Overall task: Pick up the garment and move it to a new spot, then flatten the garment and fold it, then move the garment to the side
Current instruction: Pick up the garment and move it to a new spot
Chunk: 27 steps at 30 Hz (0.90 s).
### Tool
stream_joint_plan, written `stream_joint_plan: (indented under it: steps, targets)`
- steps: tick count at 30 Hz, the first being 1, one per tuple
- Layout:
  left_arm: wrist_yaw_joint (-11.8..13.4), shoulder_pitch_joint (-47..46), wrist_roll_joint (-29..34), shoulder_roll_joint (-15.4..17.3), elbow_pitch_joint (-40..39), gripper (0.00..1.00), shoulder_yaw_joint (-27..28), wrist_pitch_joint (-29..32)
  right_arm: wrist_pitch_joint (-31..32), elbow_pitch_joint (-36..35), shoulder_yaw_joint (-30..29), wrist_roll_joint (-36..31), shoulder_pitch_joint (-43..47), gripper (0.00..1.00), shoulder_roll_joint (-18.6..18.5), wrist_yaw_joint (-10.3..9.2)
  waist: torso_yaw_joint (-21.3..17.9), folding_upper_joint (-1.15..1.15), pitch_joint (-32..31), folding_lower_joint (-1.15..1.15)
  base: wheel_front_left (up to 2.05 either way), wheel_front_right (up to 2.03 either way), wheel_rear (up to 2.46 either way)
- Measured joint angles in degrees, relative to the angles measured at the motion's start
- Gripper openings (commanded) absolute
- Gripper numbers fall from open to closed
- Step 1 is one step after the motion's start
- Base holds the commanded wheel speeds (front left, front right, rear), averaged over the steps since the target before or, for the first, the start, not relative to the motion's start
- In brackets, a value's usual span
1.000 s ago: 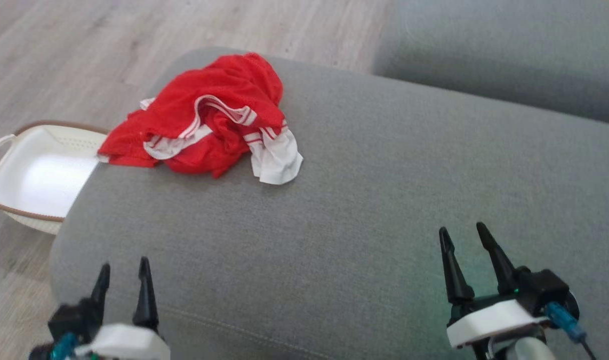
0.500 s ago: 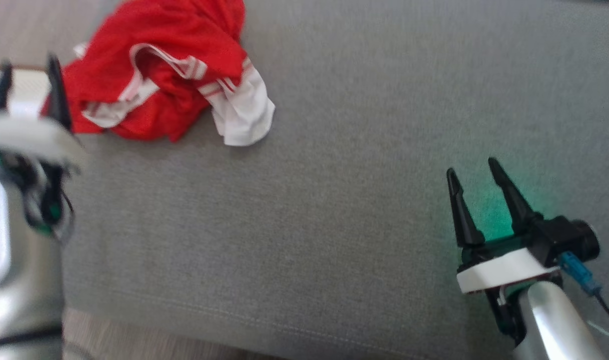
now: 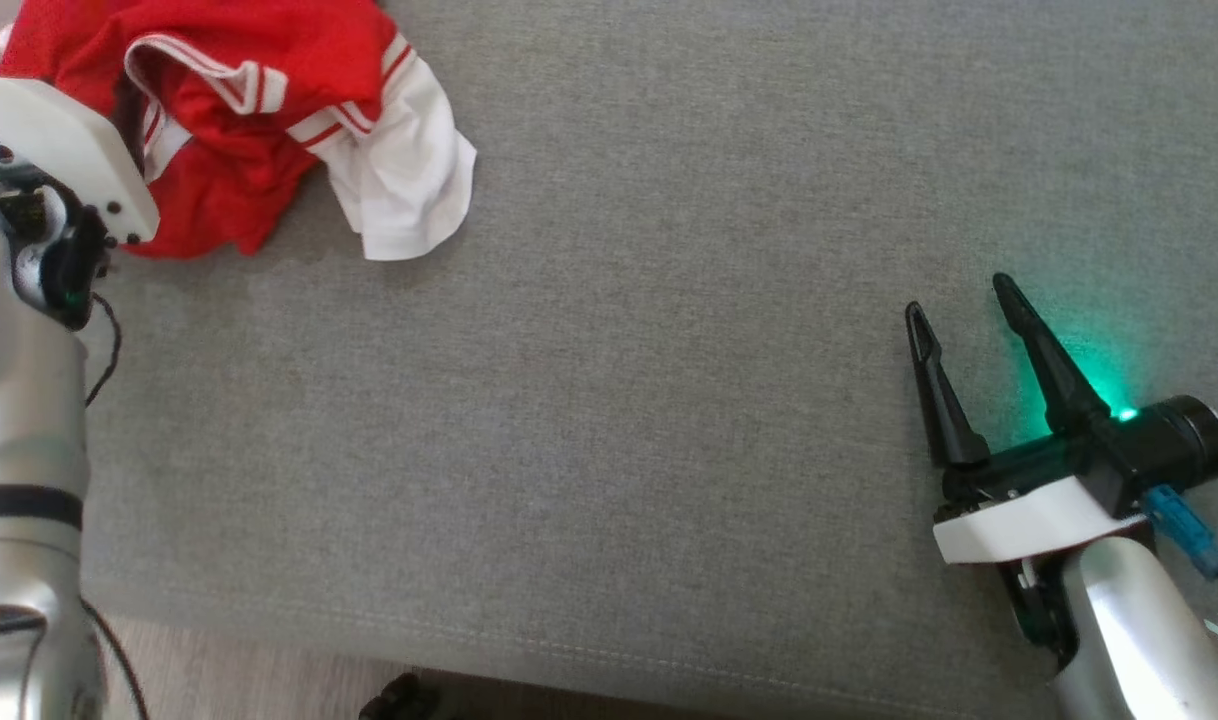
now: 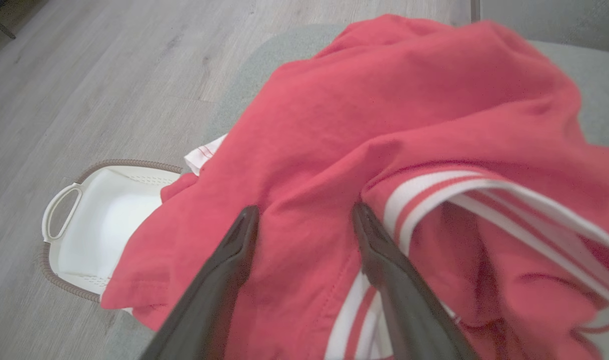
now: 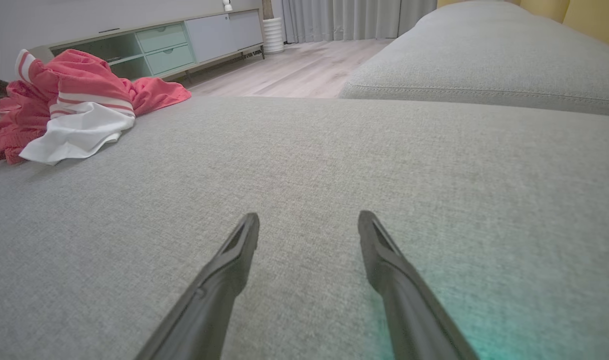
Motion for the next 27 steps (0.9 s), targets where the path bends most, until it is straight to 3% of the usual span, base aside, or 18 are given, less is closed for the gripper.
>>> stream_joint_plan:
  steps: [1,2,3,10,15,20,23,27]
  targets:
    - [-0.14,-0.59,0.20,0.27,1.26,0.96,-0.40,0.00,-0.01,-0.23,0.02,0.00,0.01,1.00,-0.08,0.00,-0.19,0.00,0.17,0.00,0.00,0.00,0.00]
    - [-0.22,-1.05,0.56,0.53,2.32,0.41,-0.68,-0.04,-0.02,-0.42,0.03,0.00,-0.01,1.00,-0.10,0.00,-0.37,0.00,0.27,0.00,0.00,0.00,0.00]
    - [-0.27,-1.48,0.60,0.58,3.24,0.00,-0.74,-0.29,-0.05,-0.47,0.05,0.00,-0.02,1.00,-0.10,0.00,-0.51,0.00,0.28,0.00,0.00,0.00,0.00]
    - [-1.35,-4.31,0.69,1.63,5.32,0.00,-2.91,-5.11,-0.04,0.87,-0.49,0.36,0.27,1.00,0.60,0.00,-0.73,0.00,-2.30,0.00,0.00,0.00,0.00]
    - [-1.59,-6.99,0.22,3.34,1.62,0.00,-4.32,-8.03,-0.04,1.47,-0.77,1.29,1.03,1.00,2.00,0.00,-0.80,0.00,-6.08,-0.01,0.00,0.00,0.00]
    - [-1.60,-7.78,-5.36,2.55,-9.40,0.00,-10.27,-7.72,-0.04,2.30,-0.94,2.31,3.28,1.00,3.93,0.00,-1.36,0.00,-10.75,-0.01,0.00,0.00,0.00]
    - [-1.91,-7.11,-10.48,2.35,-18.98,0.00,-14.84,-4.38,-0.04,2.52,-1.01,2.89,4.25,1.00,4.77,0.00,-2.10,0.00,-13.66,-0.01,0.00,0.00,0.00]
    - [-2.03,-4.05,-17.48,4.48,-33.10,0.00,-17.27,1.97,-0.04,2.68,-0.93,3.53,5.15,1.00,5.94,0.00,-4.11,0.00,-16.81,-0.01,0.00,0.00,0.00]
